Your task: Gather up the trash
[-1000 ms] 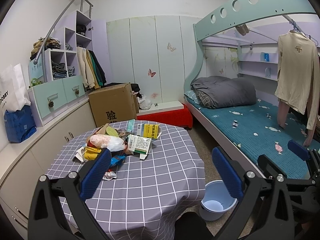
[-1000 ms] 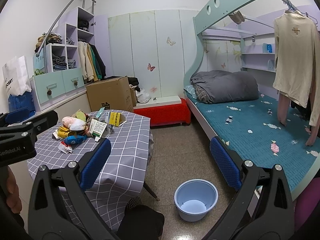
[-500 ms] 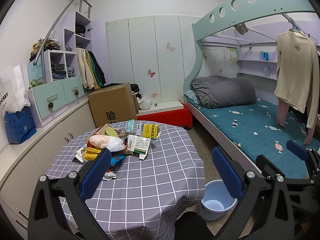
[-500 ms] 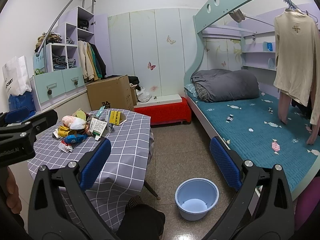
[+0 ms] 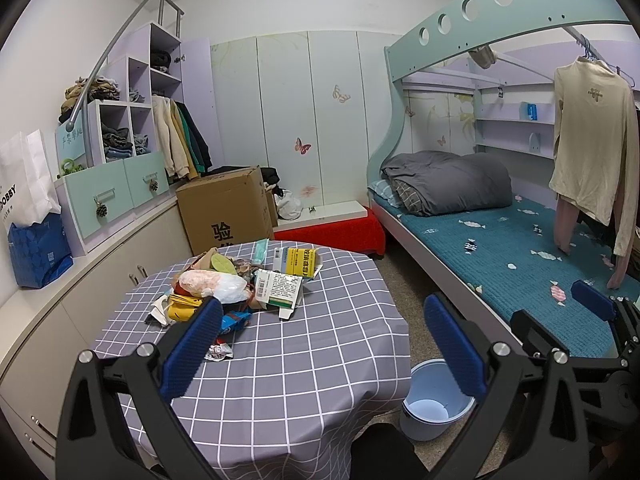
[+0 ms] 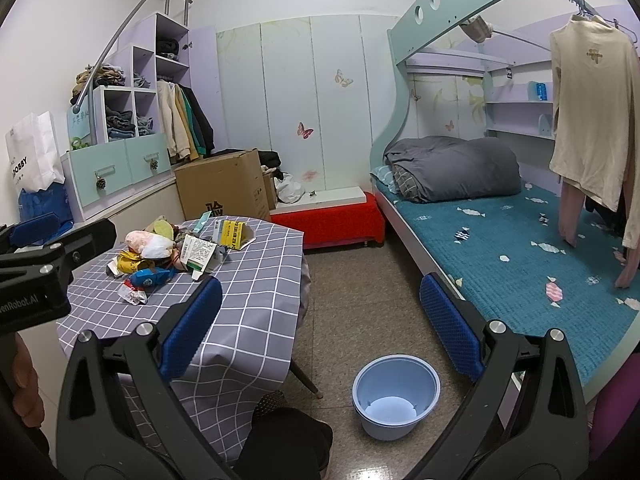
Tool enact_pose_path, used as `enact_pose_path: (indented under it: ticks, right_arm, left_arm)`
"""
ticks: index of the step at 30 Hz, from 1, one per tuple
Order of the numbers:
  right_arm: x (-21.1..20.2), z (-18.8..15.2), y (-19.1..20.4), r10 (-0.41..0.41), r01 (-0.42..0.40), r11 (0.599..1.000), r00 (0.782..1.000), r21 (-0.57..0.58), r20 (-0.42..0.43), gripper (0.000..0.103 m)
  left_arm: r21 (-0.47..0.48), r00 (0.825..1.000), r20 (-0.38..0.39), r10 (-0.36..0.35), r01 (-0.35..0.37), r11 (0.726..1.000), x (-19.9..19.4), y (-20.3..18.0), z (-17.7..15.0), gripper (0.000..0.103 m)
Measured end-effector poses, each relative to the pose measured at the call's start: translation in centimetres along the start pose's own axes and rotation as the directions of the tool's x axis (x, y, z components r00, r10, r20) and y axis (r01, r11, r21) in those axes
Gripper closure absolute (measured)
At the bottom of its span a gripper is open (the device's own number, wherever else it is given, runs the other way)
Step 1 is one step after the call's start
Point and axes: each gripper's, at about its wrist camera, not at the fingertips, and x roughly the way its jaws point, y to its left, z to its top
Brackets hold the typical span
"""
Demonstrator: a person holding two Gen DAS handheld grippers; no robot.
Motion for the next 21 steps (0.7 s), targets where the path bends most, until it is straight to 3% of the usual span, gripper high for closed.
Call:
enact_pose_path:
  ticks: [21]
  right_arm:
    - [0.59,0.15,-0.01,0.024,-0.024,1.000,0.999,0.015,-0.021,0.006]
  left_arm:
    - [0.005,1.000,-0.007,0.000,0.000,1.000,0.19,-0.18,-0.01,0.004]
